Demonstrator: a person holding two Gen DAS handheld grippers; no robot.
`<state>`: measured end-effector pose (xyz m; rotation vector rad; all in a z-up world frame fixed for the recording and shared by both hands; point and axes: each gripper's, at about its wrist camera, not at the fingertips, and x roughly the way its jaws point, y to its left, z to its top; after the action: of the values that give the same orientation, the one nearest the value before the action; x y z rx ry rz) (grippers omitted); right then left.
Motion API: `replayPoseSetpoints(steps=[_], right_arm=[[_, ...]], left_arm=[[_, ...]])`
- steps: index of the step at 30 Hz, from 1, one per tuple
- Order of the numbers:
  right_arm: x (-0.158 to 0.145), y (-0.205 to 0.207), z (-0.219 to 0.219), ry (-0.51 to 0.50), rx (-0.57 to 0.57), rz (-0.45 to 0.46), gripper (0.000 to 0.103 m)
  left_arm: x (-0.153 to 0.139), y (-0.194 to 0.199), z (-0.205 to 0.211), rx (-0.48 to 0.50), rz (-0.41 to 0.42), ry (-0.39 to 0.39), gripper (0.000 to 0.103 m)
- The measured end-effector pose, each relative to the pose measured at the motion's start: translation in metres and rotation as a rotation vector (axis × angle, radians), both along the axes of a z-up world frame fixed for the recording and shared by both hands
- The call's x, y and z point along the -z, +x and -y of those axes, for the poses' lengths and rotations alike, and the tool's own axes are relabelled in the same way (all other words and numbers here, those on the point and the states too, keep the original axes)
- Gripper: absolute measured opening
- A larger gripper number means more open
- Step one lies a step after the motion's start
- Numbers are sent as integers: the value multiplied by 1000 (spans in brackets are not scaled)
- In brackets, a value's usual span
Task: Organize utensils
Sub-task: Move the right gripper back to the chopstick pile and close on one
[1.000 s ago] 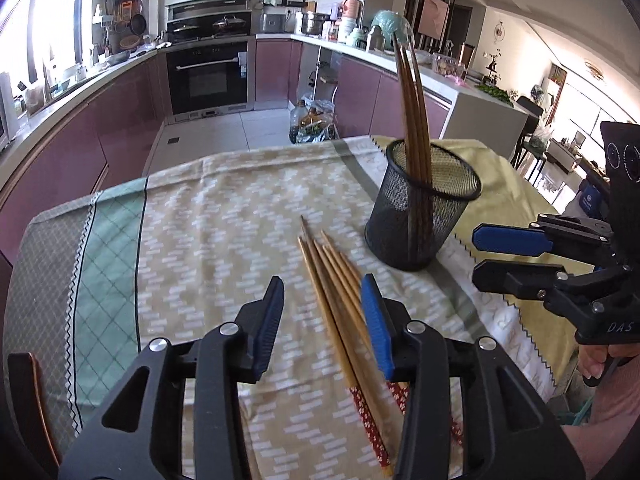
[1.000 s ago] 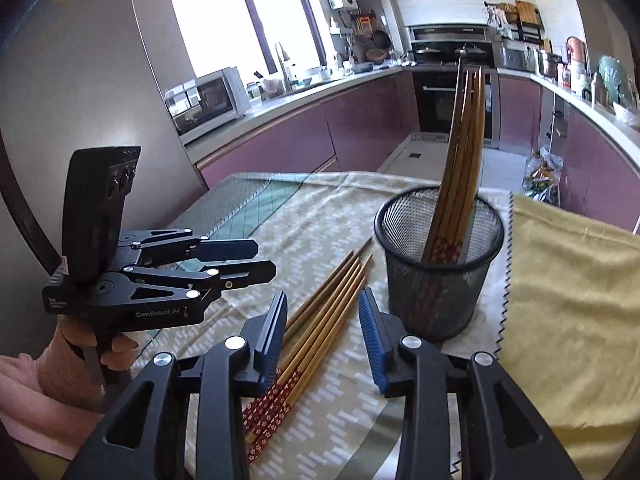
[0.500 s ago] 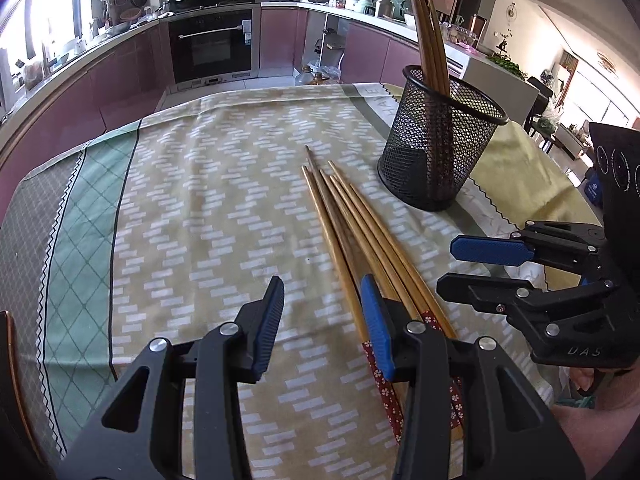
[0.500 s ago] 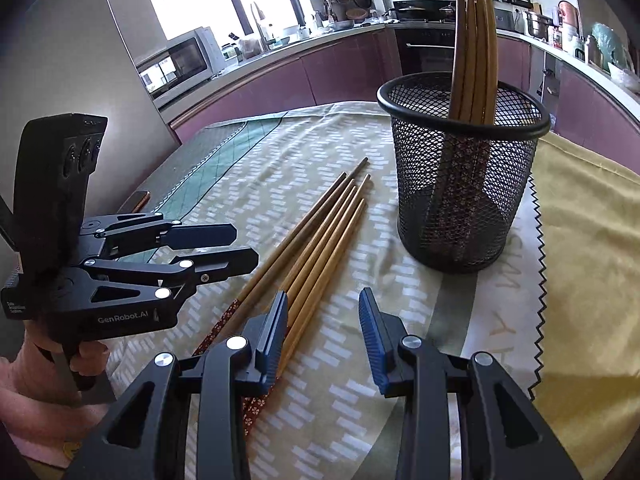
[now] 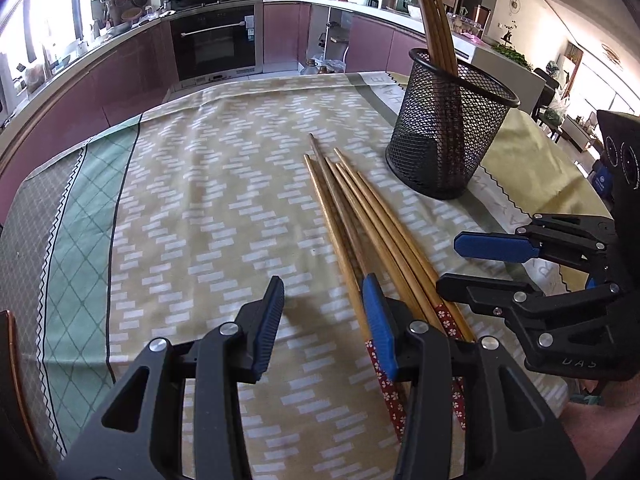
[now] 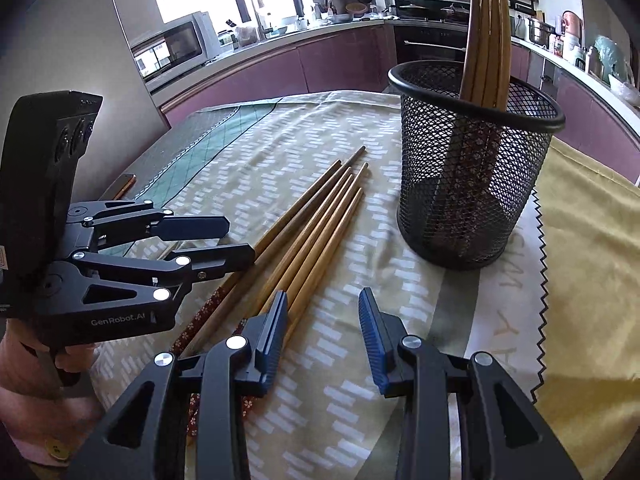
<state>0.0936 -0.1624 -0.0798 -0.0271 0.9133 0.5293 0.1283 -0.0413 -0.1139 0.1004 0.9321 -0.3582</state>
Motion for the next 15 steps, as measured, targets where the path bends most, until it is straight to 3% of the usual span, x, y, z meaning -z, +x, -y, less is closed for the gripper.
replayPoseSetpoints(steps=[6,10,15], right_arm=[[-1,0,-2,-31,0,10,35],[-1,2,-2,-82,19,9,28],[-3,4,4,-30,25,-3,28]], left_arm=[[-1,-2,-4,-13,4,10,42],[-2,-1,-4,-11,6,23,42],[-3,5,0,-5,9,42,41]])
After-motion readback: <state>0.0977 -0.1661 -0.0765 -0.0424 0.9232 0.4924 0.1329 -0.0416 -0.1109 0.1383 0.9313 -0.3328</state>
